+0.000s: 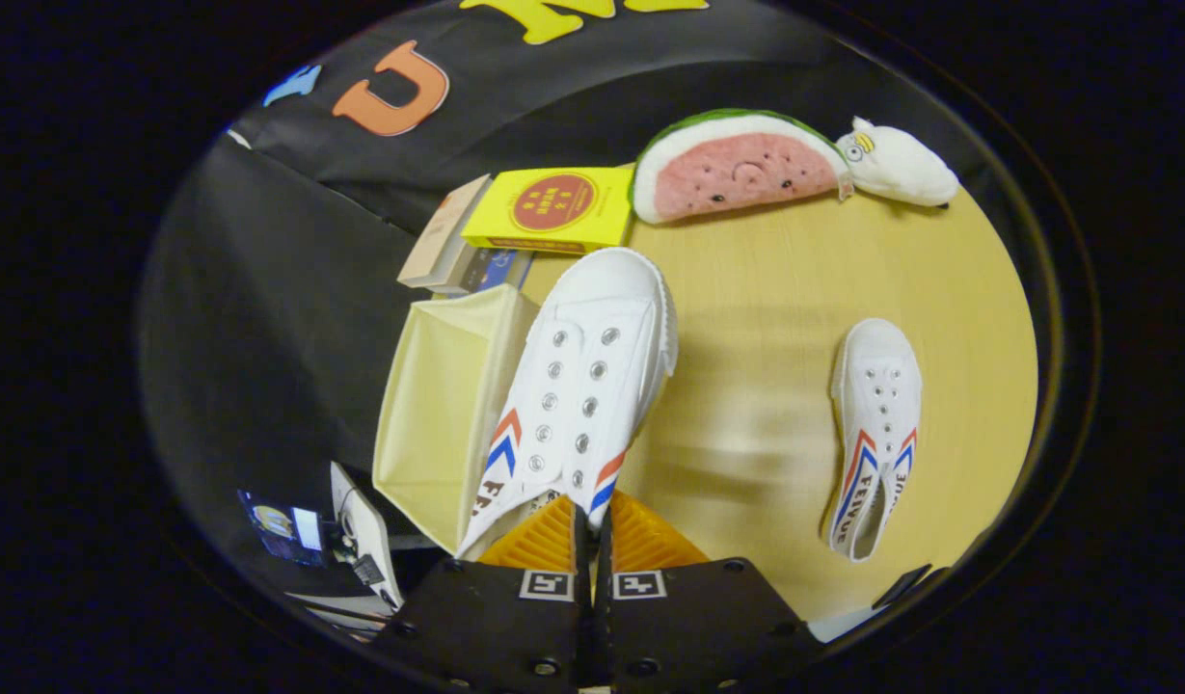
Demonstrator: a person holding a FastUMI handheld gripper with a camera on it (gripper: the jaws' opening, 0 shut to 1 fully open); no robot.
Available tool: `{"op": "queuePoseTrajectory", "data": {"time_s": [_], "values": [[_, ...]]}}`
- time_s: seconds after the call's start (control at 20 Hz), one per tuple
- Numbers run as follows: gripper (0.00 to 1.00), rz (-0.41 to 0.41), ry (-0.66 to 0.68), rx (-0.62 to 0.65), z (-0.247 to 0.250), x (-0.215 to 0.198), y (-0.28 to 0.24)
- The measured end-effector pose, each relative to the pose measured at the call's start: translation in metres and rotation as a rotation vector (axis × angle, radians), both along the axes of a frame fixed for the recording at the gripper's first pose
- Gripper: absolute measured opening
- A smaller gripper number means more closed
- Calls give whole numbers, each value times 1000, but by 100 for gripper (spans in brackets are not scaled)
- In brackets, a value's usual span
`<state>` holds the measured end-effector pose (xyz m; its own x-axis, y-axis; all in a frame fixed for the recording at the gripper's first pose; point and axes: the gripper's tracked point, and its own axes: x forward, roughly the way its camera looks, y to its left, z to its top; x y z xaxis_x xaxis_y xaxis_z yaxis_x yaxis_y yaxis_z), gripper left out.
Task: Open the storage box then place both shoes into the box .Put the left shoe in first, then the right shoe, with the right side of both shoes facing outward in a uniform manner.
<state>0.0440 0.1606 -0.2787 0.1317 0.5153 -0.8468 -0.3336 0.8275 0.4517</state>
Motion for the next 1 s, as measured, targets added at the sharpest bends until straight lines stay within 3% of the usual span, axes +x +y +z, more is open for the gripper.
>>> {"op": "queuePoseTrajectory", "data": {"time_s": [0.2,0.4,0.75,1.0], "values": [[0,71,-38,21,33,-22,42],[0,113,-26,18,33,-42,97],[0,64,-33,12,3,-49,185],[0,20,-39,-34,-28,-47,205]]}}
